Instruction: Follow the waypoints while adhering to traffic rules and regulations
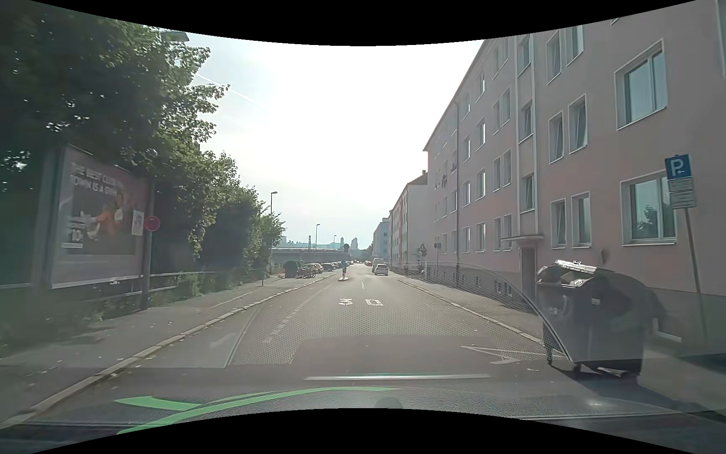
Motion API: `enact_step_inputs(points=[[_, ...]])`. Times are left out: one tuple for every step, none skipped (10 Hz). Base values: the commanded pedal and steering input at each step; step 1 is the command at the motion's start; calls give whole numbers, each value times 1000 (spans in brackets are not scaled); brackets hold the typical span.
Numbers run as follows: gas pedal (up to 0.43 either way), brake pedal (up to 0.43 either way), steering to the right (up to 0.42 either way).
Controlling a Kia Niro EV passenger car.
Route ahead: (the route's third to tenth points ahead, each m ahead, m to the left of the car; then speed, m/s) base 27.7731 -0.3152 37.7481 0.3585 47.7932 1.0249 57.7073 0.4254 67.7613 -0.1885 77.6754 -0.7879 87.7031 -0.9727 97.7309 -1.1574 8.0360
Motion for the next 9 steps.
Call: enact_step_inputs(points=[[39, 0, 20], [39, 0, 19], [39, 0, 19], [39, 0, 18], [39, 0, 16], [39, 0, 14], [39, 0, 13], [39, 0, 11], [0, 0, 9]])
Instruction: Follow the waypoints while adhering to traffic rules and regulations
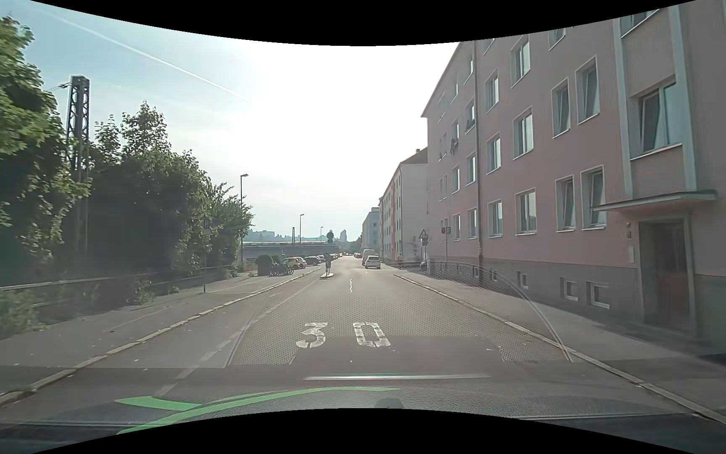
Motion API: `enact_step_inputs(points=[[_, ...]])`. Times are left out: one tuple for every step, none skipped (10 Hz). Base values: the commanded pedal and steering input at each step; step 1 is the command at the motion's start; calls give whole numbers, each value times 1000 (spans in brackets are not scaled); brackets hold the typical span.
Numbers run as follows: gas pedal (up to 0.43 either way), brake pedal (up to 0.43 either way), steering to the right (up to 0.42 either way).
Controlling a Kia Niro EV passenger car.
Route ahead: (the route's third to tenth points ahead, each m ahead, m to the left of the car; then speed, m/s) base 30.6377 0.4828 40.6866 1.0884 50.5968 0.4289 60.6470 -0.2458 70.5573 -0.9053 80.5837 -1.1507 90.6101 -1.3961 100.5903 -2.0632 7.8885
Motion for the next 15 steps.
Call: enact_step_inputs(points=[[0, 0, 7], [0, 0, 5], [0, 0, 4], [0, 0, 3], [0, 0, 3], [0, 0, 2], [0, 0, 0], [0, 0, 0], [0, 0, 0], [0, 0, -1], [0, 0, -2], [0, 0, -2], [0, 0, -3], [0, 0, -4], [0, 0, -5]])
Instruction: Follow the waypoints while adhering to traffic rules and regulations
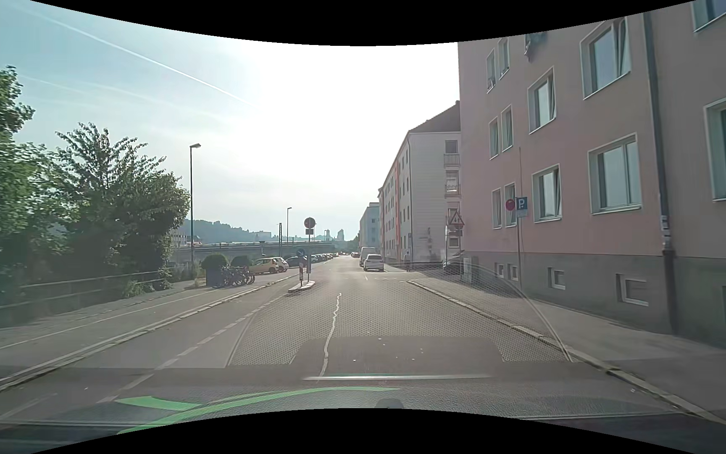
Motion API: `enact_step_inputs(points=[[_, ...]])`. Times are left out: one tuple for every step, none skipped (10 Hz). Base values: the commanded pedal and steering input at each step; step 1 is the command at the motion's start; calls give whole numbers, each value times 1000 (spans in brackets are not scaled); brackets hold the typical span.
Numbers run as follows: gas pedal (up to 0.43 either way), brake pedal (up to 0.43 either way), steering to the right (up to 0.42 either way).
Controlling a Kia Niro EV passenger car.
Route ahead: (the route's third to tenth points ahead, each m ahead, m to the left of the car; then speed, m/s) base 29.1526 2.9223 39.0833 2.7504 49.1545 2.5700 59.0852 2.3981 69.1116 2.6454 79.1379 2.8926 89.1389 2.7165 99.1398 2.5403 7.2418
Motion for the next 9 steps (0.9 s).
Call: enact_step_inputs(points=[[0, 0, -5], [0, 0, -5], [0, 0, -5], [0, 0, -6], [0, 0, -10], [0, 0, -10], [0, 0, -10], [0, 0, -11], [0, 49, -12]])
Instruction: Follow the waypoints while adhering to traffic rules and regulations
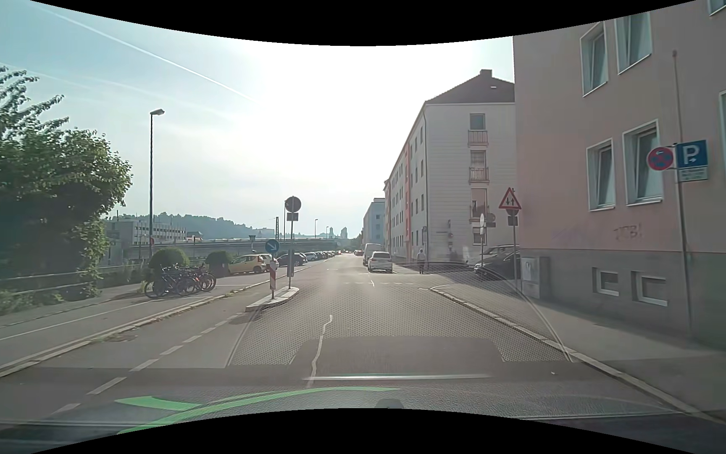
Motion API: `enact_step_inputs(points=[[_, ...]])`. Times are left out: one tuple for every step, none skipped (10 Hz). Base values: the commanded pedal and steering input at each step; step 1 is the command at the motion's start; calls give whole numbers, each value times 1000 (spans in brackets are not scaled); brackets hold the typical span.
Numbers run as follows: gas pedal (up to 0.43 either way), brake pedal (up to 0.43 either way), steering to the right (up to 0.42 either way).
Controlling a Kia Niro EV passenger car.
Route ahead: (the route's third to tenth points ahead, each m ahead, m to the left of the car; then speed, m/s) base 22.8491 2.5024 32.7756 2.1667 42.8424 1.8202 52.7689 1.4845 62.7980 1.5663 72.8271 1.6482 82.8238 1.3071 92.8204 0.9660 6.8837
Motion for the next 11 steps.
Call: enact_step_inputs(points=[[0, 122, -12], [0, 152, -12], [0, 171, -12], [0, 177, -12], [0, 183, -12], [0, 183, -12], [0, 183, -12], [0, 183, -11], [0, 189, -12], [0, 189, -11], [0, 189, -12]])
